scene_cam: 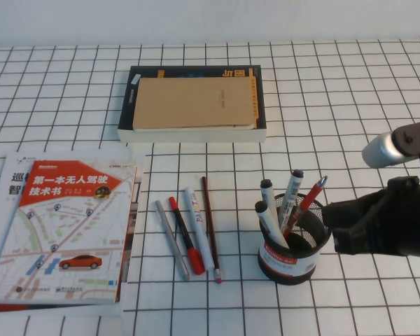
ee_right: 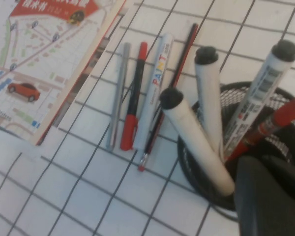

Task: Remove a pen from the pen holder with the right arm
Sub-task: 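Take a marker out of the pen holder and lay it on the table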

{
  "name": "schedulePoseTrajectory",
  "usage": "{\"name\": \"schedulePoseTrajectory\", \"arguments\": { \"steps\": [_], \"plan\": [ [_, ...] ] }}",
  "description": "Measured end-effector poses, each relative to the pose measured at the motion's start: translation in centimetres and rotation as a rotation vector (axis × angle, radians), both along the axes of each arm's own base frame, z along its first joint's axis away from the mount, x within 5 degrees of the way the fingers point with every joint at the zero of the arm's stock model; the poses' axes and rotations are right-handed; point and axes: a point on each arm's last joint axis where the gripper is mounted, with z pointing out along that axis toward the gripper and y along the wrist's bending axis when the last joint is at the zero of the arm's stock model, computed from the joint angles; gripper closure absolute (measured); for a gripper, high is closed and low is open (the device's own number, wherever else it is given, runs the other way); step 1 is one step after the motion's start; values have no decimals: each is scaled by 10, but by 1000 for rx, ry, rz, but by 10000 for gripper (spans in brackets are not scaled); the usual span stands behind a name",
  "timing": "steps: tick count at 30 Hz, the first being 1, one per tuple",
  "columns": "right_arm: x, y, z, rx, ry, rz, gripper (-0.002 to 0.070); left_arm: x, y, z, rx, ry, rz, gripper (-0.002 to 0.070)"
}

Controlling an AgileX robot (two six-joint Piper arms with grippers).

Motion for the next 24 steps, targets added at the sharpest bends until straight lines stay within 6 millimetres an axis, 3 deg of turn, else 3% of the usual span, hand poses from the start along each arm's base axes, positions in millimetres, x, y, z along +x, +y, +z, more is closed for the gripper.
{"name": "schedulePoseTrajectory", "arguments": {
  "steps": [5, 13, 15, 24],
  "plan": [
    [-1, -4, -10, 26, -120, -70, 647, 0, 0, 0, 0, 0, 0, 679],
    [-23, -9, -40, 128, -286, -167, 378, 0, 0, 0, 0, 0, 0, 679],
    [-27, -11, -46, 160, -326, -195, 342, 0, 0, 0, 0, 0, 0, 679],
    [-29, -12, -56, 274, -450, -267, 314, 0, 0, 0, 0, 0, 0, 679]
  ]
}}
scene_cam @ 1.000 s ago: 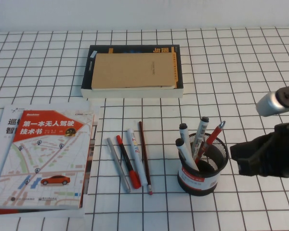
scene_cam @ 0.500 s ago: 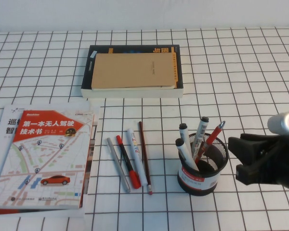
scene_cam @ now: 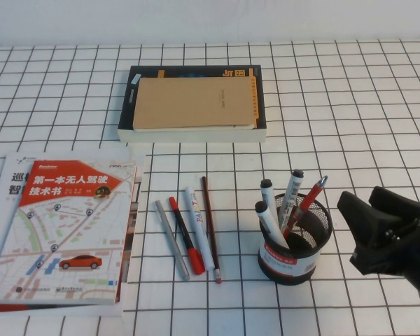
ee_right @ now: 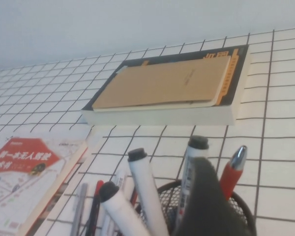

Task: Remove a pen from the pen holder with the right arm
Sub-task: 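Take a marker out of the pen holder and lay it on the table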

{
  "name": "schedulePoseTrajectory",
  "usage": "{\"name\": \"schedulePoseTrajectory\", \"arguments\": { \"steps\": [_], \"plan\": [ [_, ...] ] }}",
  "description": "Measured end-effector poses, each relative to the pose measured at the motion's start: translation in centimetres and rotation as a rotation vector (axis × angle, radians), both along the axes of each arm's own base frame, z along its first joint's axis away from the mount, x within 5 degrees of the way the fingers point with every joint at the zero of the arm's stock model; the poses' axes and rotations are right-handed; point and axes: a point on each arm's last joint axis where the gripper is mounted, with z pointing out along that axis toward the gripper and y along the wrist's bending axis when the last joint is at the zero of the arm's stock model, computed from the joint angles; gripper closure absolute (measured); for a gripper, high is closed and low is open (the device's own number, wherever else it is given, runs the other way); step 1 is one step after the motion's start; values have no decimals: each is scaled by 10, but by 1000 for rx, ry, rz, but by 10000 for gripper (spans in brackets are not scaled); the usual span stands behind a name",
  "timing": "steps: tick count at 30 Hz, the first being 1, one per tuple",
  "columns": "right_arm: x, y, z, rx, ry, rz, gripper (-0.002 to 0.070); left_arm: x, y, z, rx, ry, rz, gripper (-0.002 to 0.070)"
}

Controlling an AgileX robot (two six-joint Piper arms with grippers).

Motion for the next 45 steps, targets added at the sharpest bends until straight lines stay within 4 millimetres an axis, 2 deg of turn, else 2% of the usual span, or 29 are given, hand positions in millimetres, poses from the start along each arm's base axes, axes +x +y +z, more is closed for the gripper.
{"name": "schedulePoseTrajectory", "arguments": {
  "steps": [13, 35, 45],
  "plan": [
    [22, 12, -30, 111, 40, -103, 314, 0, 0, 0, 0, 0, 0, 679],
    [51, 44, -46, 69, 68, -81, 316, 0, 0, 0, 0, 0, 0, 679],
    [57, 50, -48, 68, 71, -85, 318, 0, 0, 0, 0, 0, 0, 679]
  ]
}}
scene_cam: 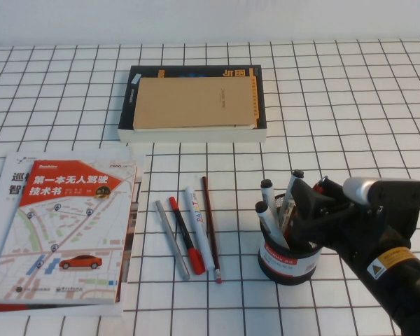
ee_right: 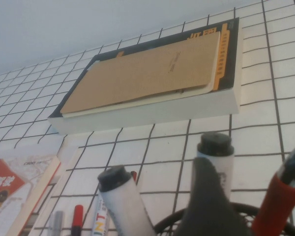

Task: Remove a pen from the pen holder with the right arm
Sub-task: 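Take a marker out of the pen holder and lay it on the table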

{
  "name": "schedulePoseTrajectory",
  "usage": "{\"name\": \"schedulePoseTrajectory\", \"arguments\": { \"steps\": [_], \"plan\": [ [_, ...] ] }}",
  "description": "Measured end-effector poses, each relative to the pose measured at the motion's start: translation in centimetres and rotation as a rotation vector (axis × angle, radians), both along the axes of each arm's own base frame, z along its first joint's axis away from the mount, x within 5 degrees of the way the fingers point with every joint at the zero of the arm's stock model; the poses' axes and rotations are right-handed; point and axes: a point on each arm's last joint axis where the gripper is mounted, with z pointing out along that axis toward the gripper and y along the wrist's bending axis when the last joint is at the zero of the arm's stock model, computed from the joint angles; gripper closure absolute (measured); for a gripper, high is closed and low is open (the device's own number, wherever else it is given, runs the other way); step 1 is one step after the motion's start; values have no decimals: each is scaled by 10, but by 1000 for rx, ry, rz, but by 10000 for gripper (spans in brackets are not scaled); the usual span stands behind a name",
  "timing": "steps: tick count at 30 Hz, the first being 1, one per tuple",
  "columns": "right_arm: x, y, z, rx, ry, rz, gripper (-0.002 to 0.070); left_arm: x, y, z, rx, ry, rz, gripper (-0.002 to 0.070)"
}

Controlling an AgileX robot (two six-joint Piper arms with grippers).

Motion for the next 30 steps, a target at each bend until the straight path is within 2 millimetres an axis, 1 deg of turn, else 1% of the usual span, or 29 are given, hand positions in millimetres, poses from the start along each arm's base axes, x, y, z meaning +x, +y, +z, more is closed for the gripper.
{"name": "schedulePoseTrajectory", "arguments": {
  "steps": [9, 12, 15, 25, 27, 30],
  "plan": [
    [1, 1, 2, 9, -8, -6, 319, 0, 0, 0, 0, 0, 0, 679],
    [2, 1, 2, 10, -9, -6, 334, 0, 0, 0, 0, 0, 0, 679],
    [2, 1, 2, 10, -9, -6, 377, 0, 0, 0, 0, 0, 0, 679],
    [2, 1, 2, 11, -9, -8, 573, 0, 0, 0, 0, 0, 0, 679],
    [2, 1, 2, 11, -9, -8, 592, 0, 0, 0, 0, 0, 0, 679],
    [2, 1, 2, 11, -9, -8, 597, 0, 0, 0, 0, 0, 0, 679]
  ]
}}
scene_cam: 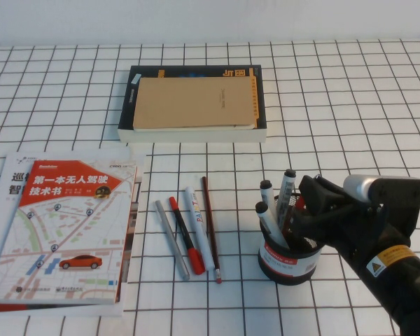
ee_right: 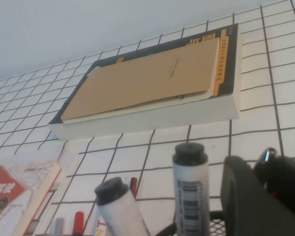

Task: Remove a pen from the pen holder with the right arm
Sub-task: 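Take a marker out of the pen holder and lay it on the table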

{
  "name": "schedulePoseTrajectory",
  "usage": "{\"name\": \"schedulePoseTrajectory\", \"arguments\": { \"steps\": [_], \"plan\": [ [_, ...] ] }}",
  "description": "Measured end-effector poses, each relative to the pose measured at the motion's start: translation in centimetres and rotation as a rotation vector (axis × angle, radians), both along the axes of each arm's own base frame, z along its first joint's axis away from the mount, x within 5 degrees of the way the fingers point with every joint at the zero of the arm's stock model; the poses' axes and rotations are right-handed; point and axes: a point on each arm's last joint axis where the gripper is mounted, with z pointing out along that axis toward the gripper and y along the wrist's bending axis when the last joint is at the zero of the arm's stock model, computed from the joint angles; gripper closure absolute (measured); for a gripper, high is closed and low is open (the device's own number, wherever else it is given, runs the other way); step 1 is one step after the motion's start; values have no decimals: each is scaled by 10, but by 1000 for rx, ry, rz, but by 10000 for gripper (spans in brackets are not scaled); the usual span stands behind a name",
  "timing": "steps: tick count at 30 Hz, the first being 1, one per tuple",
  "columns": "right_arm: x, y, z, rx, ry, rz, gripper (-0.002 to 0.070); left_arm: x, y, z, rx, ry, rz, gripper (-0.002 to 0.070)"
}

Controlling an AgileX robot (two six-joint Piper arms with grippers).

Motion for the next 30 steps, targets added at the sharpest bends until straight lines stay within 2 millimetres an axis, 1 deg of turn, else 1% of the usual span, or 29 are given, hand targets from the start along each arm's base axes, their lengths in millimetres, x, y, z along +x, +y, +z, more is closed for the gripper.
{"name": "schedulePoseTrajectory", "arguments": {
  "steps": [11, 13, 18, 20, 24, 26, 27, 30],
  "plan": [
    [0, 0, 0, -16, -7, 3, 598, 0, 0, 0, 0, 0, 0, 679],
    [-1, -1, 5, -19, -19, 7, 598, 0, 0, 0, 0, 0, 0, 679],
    [-8, -8, 29, -42, -76, 10, 598, 0, 0, 0, 0, 0, 0, 679],
    [-12, -12, 42, -41, -93, 14, 598, 0, 0, 0, 0, 0, 0, 679],
    [-22, -19, 60, -47, -93, 35, 599, 0, 0, 0, 0, 0, 0, 679],
    [-27, -22, 75, -56, -88, 62, 599, 0, 0, 0, 0, 0, 0, 679],
    [-29, -21, 80, -72, -79, 85, 599, 0, 0, 0, 0, 0, 0, 679],
    [-36, -18, 105, -118, -85, 176, 599, 0, 0, 0, 0, 0, 0, 679]
  ]
}}
